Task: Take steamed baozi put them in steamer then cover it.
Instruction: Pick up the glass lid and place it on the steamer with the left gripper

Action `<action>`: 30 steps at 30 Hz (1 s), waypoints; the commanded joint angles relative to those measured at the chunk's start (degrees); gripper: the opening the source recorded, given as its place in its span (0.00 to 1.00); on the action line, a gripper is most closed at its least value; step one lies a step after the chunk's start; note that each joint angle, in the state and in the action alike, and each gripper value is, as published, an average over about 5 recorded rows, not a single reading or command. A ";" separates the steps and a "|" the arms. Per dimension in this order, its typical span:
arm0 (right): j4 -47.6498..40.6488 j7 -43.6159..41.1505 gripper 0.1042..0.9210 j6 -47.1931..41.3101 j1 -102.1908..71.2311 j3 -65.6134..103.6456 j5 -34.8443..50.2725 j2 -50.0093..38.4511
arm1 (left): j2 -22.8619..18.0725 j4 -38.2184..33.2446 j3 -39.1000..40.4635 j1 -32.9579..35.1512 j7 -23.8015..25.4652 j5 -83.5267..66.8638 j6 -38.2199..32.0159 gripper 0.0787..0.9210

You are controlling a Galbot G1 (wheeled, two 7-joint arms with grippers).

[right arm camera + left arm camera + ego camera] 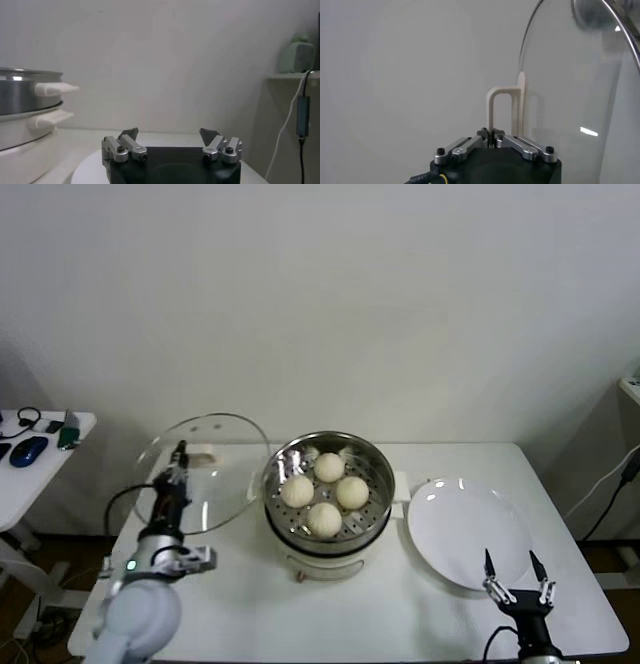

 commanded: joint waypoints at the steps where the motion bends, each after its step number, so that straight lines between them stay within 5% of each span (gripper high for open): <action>1: -1.20 0.13 0.88 0.49 1.05 -0.07 -0.54 -0.17 | -6.05 -4.53 23.97 -11.20 13.12 12.43 13.85 0.08; 17: -4.10 0.24 0.88 1.23 2.22 -0.12 -0.38 -0.92 | -21.05 8.76 35.24 -20.11 15.61 20.63 16.86 0.08; 30: -4.60 0.33 0.88 1.79 2.45 0.45 0.74 -1.25 | -21.52 14.33 33.85 -18.52 15.01 26.49 15.24 0.08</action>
